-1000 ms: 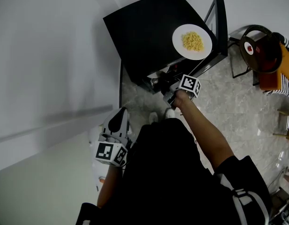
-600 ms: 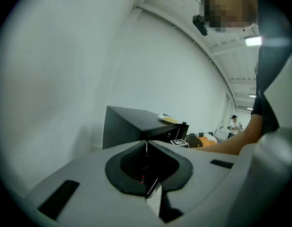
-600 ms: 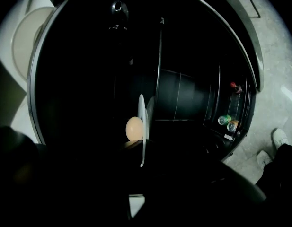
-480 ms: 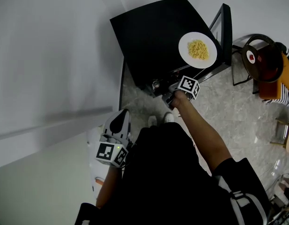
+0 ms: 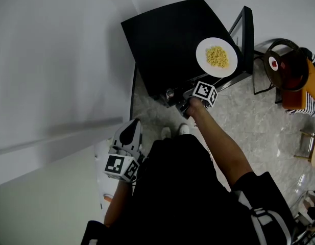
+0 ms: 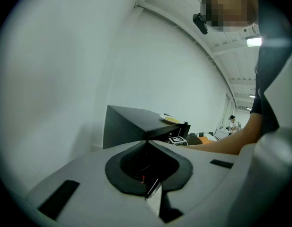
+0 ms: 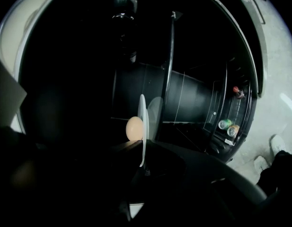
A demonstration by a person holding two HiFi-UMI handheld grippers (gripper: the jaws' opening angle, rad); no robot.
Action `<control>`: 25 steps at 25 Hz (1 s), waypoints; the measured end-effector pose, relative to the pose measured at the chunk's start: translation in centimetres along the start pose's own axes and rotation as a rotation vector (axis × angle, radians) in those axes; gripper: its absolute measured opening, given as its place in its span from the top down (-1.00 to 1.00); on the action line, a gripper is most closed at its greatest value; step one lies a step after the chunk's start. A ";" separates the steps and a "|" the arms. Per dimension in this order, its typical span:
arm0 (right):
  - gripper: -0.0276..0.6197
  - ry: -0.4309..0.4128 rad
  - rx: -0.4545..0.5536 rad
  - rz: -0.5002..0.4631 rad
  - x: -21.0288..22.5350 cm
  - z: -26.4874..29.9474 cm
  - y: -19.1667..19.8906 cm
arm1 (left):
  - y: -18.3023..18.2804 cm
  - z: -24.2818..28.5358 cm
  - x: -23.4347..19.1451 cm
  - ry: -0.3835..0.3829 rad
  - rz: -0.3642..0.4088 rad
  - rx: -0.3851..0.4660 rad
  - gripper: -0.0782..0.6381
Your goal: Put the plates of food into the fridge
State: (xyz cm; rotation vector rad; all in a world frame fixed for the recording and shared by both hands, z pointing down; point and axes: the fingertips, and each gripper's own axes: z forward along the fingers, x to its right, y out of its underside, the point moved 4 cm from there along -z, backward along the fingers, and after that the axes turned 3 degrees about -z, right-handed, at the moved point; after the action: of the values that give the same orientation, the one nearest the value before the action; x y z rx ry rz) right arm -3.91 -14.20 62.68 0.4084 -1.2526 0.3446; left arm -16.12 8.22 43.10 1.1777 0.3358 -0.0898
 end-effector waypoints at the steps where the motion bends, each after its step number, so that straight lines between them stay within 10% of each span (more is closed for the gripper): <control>1: 0.81 0.003 -0.005 -0.003 -0.1 0.0 0.0 | 0.0 0.1 0.0 0.000 0.002 -0.002 0.71; 8: 0.80 0.018 -0.027 0.003 -0.5 -0.4 0.3 | -0.5 0.4 0.5 0.017 0.008 0.011 0.72; 12: 0.38 -0.005 -0.022 -0.056 -1.4 -0.7 0.2 | -0.5 0.4 0.4 0.019 0.003 0.009 0.72; 25: 0.34 0.112 0.014 -0.439 -2.3 -6.6 -0.7 | -0.1 1.8 0.5 0.061 -0.009 0.018 0.71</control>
State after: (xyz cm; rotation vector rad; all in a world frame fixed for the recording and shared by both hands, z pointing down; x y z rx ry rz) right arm 1.30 -11.77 58.71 0.6523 -1.0183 0.0014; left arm -15.27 6.54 43.47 1.1985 0.3949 -0.0643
